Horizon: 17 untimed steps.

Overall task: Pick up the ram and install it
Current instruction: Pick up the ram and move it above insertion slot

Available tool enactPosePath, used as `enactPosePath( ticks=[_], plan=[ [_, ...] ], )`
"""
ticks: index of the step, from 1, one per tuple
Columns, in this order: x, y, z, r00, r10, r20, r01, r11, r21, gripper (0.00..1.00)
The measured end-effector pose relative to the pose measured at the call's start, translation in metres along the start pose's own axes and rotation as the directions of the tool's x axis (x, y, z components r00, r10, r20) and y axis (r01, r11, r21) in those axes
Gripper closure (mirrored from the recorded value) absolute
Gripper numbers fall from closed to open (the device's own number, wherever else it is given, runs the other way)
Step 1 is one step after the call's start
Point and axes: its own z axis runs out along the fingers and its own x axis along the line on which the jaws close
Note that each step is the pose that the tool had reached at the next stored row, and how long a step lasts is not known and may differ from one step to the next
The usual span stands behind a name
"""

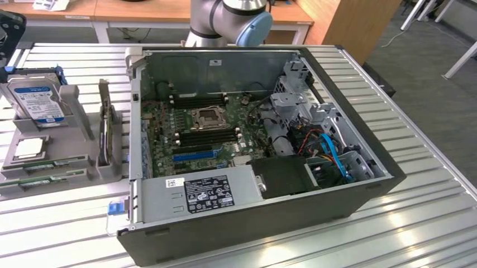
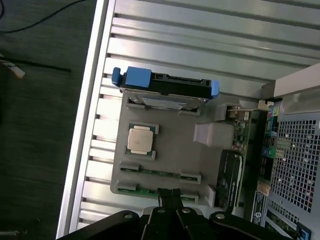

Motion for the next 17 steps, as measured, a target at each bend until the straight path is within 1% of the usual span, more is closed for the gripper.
enactPosePath(
  ticks=[3,5,9,13,15,17],
  plan=[
    [0.0,0.0,0.0,0.9988,-0.048,-0.002,0.048,0.9988,0.0006,0.9],
    [0.0,0.0,0.0,0.9966,-0.082,-0.0034,0.082,0.9966,0.001,0.9],
    [0.0001,0.0,0.0,0.9891,-0.147,-0.0064,0.147,0.9892,0.0017,0.9],
    [0.0,0.0,0.0,0.9767,-0.214,-0.0094,0.214,0.9767,0.0023,0.9],
    [0.0001,0.0,0.0,0.9689,-0.247,-0.0109,0.247,0.969,0.0024,0.9],
    [0.0001,0.0,0.0,0.96,-0.28,-0.0124,0.28,0.96,0.0025,0.9]
  ],
)
